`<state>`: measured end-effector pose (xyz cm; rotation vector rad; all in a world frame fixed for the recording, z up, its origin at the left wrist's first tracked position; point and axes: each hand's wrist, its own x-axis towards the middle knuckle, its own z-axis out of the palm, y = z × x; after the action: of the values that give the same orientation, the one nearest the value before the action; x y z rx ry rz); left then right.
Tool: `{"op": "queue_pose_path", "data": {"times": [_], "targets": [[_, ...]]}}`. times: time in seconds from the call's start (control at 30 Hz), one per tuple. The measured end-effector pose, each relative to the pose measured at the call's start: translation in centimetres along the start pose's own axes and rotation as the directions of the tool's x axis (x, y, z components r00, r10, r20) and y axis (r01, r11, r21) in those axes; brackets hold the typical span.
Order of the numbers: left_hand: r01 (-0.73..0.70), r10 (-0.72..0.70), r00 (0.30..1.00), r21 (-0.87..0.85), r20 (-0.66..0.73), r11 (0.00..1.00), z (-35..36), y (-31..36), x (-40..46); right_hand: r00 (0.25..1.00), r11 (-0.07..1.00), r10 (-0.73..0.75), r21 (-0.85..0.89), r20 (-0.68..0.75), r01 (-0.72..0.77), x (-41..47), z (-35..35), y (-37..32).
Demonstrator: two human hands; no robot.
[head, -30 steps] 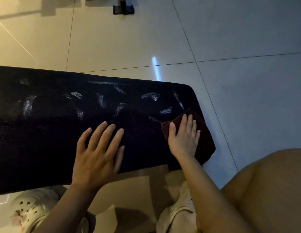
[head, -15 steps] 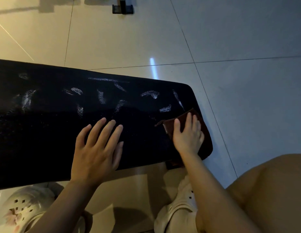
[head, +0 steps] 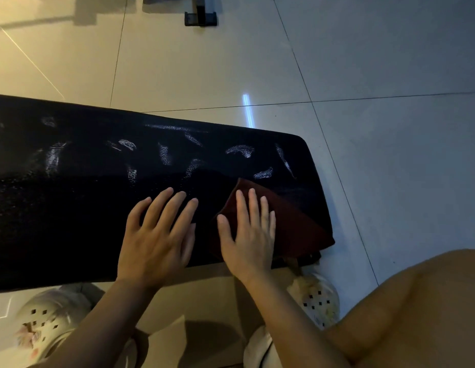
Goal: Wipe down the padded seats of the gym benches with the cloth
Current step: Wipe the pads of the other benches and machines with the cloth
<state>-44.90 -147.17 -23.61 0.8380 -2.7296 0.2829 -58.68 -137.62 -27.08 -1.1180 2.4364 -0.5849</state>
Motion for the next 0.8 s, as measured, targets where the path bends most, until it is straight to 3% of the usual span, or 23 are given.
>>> {"op": "queue_pose_path", "data": {"times": [0.1, 0.27, 0.47, 0.57, 0.67, 0.8], "targets": [[0.02, -0.02, 1.0, -0.005, -0.003, 1.0, -0.1, 0.1, 0.0, 0.994, 0.989, 0.104, 0.109, -0.033, -0.1, 1.4, -0.6, 0.9], [0.03, -0.03, 0.999, -0.015, -0.023, 0.999, -0.1, 0.0, -0.1, 0.928, 0.93, 0.365, -0.019, -0.067, -0.367, 5.5, -2.2, 6.5], [-0.03, 0.03, 0.999, -0.002, -0.036, 1.0, 0.4, 0.0, -0.2, 0.904, 0.905, 0.42, -0.031, -0.082, -0.424, 6.2, -3.0, 8.5], [-0.014, 0.013, 1.0, -0.023, -0.024, 1.0, 0.4, 0.0, -0.2, 0.944, 0.941, 0.325, -0.083, -0.058, -0.329, 3.6, -1.8, 4.9], [-0.006, 0.005, 1.0, -0.031, -0.013, 1.0, 0.2, 0.0, -0.1, 0.997, 0.993, 0.072, -0.091, -0.018, -0.074, 1.2, 0.0, -0.8], [0.066, -0.07, 0.996, -0.081, -0.051, 0.994, -1.0, -0.3, 0.0, 0.988, 0.984, -0.147, -0.094, 0.057, 0.152, 0.5, -0.1, -3.3]]}}
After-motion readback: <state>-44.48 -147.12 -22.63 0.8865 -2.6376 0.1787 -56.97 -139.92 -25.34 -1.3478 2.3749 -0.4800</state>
